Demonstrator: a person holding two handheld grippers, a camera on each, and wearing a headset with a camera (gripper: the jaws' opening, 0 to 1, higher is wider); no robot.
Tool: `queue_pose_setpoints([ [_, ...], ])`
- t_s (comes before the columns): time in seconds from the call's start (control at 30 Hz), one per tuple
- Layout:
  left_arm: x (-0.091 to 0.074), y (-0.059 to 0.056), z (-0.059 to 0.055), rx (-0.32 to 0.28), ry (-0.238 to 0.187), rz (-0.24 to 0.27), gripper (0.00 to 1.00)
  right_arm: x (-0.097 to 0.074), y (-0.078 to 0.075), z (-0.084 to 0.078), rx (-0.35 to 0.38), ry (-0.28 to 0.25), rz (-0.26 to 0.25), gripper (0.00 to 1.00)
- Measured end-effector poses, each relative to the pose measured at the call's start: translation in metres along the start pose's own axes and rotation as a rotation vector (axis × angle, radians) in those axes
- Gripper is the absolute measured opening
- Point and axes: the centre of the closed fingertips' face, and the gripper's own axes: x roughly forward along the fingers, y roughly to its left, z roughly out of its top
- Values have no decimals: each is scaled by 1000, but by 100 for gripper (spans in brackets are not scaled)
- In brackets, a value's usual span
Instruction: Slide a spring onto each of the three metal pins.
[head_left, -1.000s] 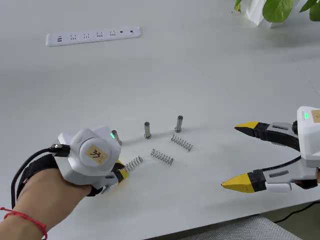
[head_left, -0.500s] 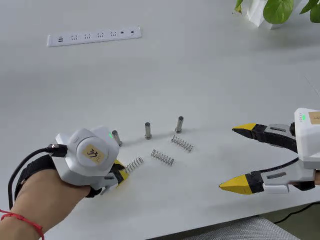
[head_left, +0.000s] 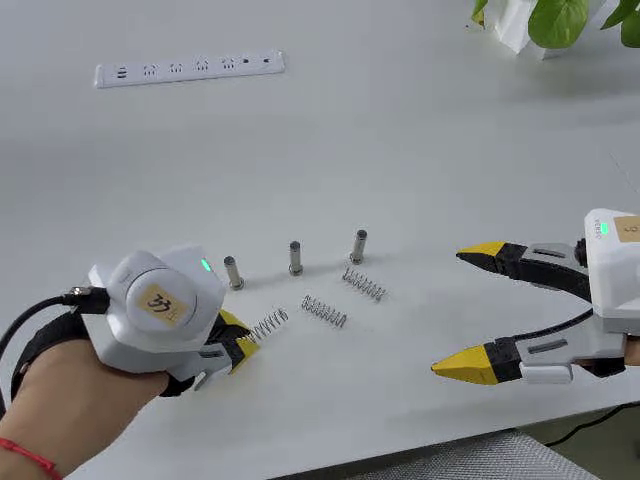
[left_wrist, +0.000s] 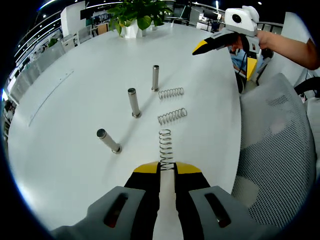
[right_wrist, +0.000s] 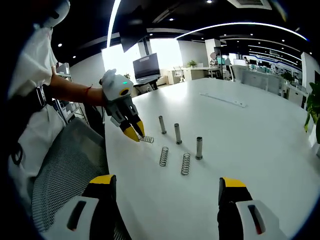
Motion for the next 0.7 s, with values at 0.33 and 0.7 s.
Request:
queue_pose_setpoints([
  [0.33, -15, -7, 8, -41, -86, -10, 7, 10, 17, 28, -13, -40, 42, 76],
  [0.7, -30, -13, 26, -71, -185, -11, 7, 33, 36, 62, 71, -136, 106, 55],
])
